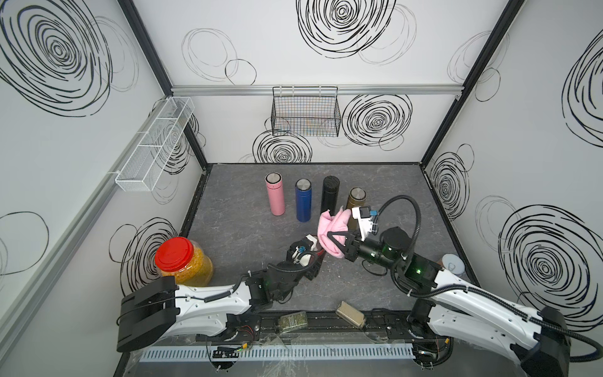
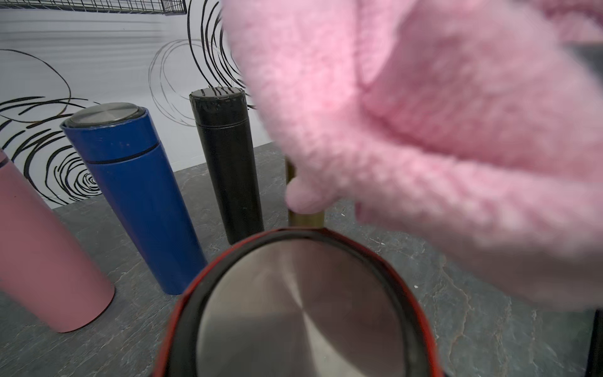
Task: Wipe the surface of the thermos
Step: Wipe the dirt from the surface of the thermos.
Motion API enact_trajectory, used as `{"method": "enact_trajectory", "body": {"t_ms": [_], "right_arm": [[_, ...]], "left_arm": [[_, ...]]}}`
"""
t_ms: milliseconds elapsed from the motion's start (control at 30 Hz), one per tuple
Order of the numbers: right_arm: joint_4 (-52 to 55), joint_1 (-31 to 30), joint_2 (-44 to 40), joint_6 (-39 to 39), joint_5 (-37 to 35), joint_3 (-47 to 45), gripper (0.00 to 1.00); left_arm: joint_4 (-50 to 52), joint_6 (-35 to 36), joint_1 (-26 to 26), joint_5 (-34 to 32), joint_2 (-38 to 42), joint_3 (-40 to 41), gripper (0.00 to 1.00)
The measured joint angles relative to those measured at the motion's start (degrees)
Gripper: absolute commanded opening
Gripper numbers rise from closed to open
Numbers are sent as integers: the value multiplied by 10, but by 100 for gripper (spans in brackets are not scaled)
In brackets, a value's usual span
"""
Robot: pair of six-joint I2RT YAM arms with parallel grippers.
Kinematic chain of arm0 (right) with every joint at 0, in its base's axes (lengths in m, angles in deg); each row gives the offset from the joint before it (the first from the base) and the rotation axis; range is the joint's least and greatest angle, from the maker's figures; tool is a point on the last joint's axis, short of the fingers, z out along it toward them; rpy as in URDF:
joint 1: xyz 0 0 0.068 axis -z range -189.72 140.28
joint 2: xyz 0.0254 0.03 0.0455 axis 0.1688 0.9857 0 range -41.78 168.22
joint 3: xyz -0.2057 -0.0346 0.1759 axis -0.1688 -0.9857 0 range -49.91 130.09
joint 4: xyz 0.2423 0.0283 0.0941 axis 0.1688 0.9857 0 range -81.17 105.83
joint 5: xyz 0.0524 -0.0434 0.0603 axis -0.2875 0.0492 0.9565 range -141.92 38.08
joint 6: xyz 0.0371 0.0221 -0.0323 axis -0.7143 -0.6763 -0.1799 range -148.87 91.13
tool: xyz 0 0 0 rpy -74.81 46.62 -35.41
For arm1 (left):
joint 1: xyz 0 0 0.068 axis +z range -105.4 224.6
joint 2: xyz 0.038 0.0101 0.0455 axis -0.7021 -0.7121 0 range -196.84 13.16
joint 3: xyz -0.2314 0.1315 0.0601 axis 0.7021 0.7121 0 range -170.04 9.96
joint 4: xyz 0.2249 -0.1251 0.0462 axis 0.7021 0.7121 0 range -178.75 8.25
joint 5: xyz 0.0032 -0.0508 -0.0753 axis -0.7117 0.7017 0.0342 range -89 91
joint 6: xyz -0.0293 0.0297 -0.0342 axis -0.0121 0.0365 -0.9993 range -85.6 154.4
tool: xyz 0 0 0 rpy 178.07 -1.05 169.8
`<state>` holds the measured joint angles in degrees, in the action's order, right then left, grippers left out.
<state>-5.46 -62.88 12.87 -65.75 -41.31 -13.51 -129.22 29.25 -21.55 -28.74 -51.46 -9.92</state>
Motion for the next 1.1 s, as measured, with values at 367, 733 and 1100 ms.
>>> {"method": "enact_trajectory", "body": {"t_ms": [367, 733, 1100], "right_arm": [[-84, 6, 151, -8, 59, 49, 0], [-103, -40, 53, -49, 21, -37, 0], [-57, 15, 129, -18, 31, 52, 0]], "left_arm": [[-26, -26, 9, -36, -20, 1, 0], [-36, -16, 10, 5, -30, -2, 0], [-47, -20, 12, 22, -49, -12, 0]]}}
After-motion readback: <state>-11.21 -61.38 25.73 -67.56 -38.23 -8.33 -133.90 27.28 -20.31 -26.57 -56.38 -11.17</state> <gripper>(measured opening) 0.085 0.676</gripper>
